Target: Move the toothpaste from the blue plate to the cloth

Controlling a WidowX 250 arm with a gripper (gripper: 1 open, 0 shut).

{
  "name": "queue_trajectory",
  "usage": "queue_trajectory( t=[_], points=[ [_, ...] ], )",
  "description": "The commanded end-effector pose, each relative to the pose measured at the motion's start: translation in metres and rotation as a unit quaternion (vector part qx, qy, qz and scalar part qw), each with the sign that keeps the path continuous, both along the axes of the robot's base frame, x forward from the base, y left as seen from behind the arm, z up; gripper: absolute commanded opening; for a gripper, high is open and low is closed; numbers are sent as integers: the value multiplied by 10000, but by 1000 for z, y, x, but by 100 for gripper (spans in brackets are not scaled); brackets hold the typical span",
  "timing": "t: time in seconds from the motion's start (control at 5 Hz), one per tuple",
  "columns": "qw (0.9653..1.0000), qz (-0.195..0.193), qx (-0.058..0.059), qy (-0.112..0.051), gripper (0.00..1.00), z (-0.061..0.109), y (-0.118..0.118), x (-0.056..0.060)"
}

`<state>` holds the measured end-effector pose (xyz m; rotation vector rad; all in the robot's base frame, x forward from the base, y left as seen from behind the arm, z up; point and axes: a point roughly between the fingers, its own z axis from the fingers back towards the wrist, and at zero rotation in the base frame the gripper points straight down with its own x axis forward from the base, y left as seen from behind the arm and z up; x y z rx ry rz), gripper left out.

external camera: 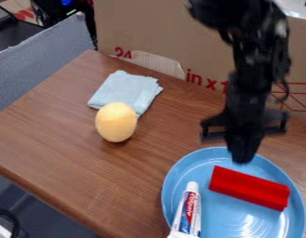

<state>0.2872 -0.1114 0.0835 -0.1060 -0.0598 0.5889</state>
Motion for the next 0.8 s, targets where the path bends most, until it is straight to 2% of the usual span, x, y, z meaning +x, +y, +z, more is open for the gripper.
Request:
queue_trajectory(
  t=[0.0,0.2,0.4,0.6],
  points=[
    [9983,289,-205,-462,0,38,5,3],
    [9986,283,-166,-425,0,34,1,9],
    [9991,173,-83,-371,100,16,-3,-10],
    [9969,647,-70,-447,100,15,9,-9]
  ],
)
